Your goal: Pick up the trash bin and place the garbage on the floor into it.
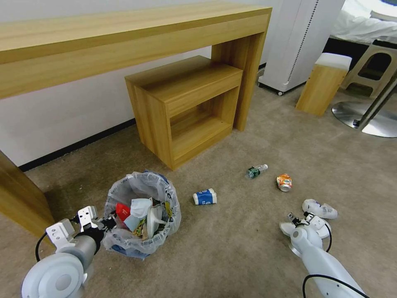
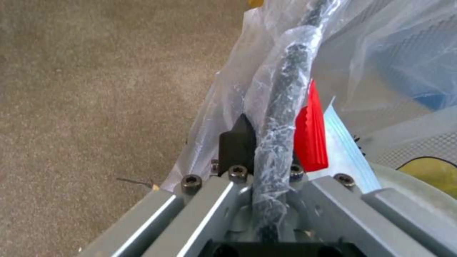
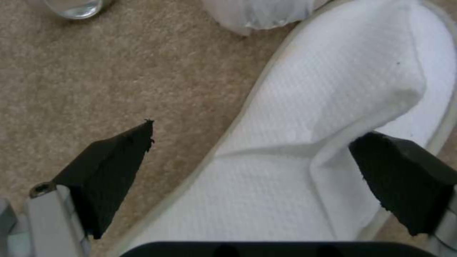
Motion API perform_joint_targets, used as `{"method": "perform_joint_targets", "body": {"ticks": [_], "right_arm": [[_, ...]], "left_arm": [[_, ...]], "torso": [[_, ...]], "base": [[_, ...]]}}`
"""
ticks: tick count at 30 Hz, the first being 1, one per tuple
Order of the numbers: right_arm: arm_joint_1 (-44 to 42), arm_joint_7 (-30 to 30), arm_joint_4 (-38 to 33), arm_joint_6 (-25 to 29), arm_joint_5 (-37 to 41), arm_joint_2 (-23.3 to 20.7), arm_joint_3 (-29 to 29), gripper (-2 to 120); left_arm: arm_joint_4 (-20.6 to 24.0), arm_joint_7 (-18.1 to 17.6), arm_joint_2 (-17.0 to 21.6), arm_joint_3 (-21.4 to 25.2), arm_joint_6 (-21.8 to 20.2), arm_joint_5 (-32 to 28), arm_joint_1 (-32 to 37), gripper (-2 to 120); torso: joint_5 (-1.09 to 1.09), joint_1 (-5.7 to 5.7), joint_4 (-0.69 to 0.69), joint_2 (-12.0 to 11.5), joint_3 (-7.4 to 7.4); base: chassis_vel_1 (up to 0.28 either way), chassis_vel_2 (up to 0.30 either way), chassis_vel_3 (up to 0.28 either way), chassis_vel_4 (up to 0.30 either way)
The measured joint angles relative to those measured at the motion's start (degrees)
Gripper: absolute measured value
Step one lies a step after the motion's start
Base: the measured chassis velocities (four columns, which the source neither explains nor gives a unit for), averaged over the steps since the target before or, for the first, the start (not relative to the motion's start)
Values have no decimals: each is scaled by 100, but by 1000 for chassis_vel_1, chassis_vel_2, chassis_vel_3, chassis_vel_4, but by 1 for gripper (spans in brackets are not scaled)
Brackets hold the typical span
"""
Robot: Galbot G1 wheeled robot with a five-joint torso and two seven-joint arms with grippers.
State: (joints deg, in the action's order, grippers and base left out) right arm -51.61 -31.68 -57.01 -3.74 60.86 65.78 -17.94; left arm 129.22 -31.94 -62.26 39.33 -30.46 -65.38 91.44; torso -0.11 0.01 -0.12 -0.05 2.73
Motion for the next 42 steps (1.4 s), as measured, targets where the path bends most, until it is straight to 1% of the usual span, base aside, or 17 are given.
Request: {"method": "perform_joint_targets", "body": {"ticks": [11, 24, 34, 42], "right_arm": [[181, 19, 165, 0, -29, 65, 4, 100], [86, 7, 111, 59, -134, -61, -37, 100], [145, -13, 37, 48, -58, -6, 31, 100], [192, 0, 156, 36, -56, 32, -28, 100]], "left_arm": [[-15, 1, 7, 9, 9, 0, 26, 0], [-60, 62, -37, -50, 33, 58, -2, 0], [-22, 65, -52, -8, 41, 72, 43, 0], [-25, 67, -49, -17, 47, 72, 45, 0]], "torso": [[0, 0, 0, 0, 1], [0, 0, -1, 0, 1], [0, 0, 0, 0, 1], [0, 0, 0, 0, 1]], "base": [[0, 0, 0, 0], [0, 0, 0, 0], [0, 0, 0, 0], [0, 0, 0, 0]]}}
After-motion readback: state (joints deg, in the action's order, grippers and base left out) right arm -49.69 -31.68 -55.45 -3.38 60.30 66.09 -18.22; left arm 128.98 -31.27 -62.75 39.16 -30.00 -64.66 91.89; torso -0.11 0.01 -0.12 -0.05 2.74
